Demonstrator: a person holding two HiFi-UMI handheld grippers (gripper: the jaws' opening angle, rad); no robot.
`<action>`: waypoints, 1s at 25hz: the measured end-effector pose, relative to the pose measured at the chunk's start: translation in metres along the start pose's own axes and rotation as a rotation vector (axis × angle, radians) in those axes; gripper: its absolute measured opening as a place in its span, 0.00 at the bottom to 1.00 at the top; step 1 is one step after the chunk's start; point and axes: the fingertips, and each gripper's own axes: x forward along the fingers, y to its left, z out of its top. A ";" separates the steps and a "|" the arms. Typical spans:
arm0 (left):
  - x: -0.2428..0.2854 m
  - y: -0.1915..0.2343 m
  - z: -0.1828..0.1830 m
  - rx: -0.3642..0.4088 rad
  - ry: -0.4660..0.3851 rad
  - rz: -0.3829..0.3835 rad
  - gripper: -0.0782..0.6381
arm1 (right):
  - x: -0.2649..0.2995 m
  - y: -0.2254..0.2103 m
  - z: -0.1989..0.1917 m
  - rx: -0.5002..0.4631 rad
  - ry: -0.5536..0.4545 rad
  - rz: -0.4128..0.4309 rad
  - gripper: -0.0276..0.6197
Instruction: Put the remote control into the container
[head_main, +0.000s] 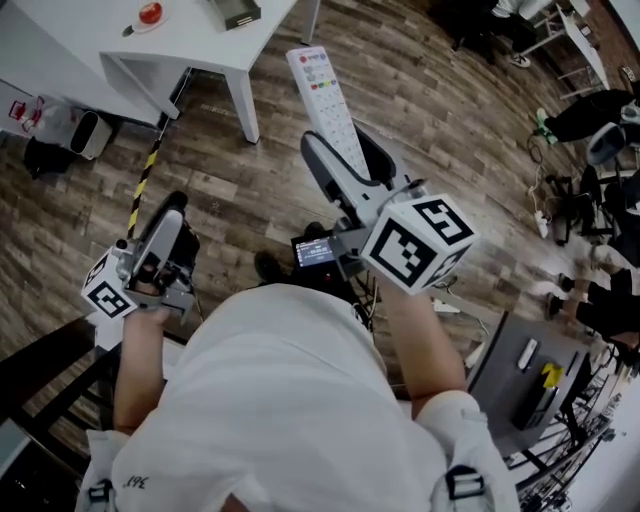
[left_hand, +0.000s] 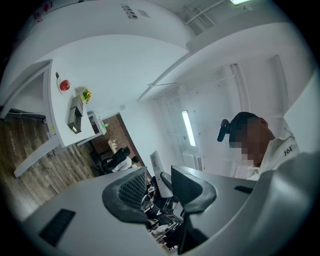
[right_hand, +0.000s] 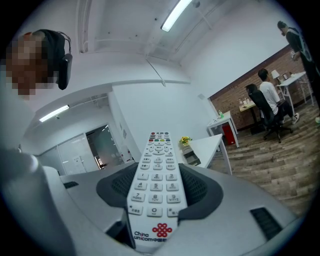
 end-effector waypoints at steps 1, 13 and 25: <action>0.000 0.003 0.003 -0.004 -0.002 0.002 0.32 | 0.004 0.000 0.000 -0.001 0.004 -0.001 0.42; 0.028 0.052 0.031 0.018 -0.032 0.065 0.32 | 0.072 -0.039 0.014 0.012 0.032 0.058 0.42; 0.141 0.134 0.067 0.019 -0.035 0.125 0.32 | 0.158 -0.145 0.067 0.044 0.095 0.090 0.42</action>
